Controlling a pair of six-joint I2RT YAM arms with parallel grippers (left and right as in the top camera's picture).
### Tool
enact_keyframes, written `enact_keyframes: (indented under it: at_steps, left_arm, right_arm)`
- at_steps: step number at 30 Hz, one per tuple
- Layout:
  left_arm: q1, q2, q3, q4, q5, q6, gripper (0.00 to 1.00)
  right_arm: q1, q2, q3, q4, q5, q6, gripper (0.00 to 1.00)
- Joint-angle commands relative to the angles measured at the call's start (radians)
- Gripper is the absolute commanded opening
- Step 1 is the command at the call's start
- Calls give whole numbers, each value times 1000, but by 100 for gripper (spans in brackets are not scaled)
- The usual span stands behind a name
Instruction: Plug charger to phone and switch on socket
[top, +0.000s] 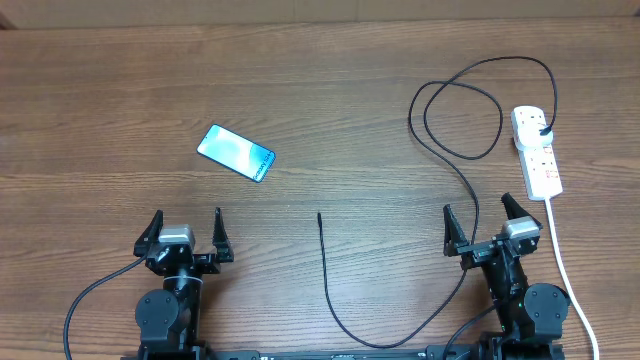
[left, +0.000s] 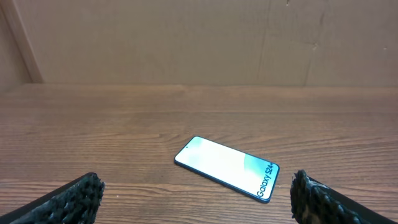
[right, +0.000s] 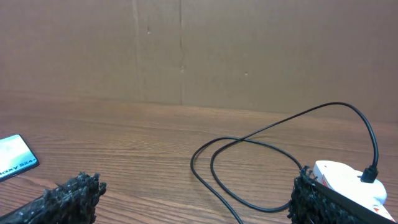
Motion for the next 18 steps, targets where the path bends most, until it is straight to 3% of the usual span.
enact_keyframes:
  at_steps: [1, 18]
  left_arm:
    - [6, -11, -4, 0, 8, 15, 100]
    - [6, -11, -4, 1, 5, 14, 100]
  right_arm:
    - [8, -11, -11, 4, 6, 5, 100]
    - [8, -11, -11, 4, 6, 5, 100]
